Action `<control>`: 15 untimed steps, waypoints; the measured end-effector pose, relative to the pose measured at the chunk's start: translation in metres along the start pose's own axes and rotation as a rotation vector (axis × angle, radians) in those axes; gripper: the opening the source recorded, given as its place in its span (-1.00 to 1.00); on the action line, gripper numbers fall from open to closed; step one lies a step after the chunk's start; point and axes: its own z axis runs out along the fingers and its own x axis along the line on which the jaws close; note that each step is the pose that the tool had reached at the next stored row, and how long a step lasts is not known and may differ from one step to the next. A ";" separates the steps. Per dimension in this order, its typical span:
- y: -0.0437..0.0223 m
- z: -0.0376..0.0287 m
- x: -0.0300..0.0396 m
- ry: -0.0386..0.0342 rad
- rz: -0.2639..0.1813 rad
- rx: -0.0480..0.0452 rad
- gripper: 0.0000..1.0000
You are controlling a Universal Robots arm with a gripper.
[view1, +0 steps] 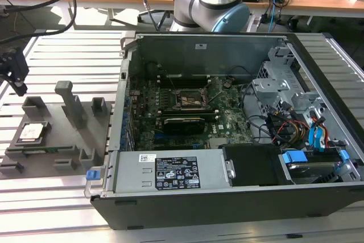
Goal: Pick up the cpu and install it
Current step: 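Pick up the cpu and move it towards the insertion slot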
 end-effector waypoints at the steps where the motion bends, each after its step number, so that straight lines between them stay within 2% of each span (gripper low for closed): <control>1: 0.0000 0.0007 0.0000 0.0001 0.000 0.0000 0.33; 15: 0.0000 0.0127 0.0004 0.0001 0.000 0.0000 0.33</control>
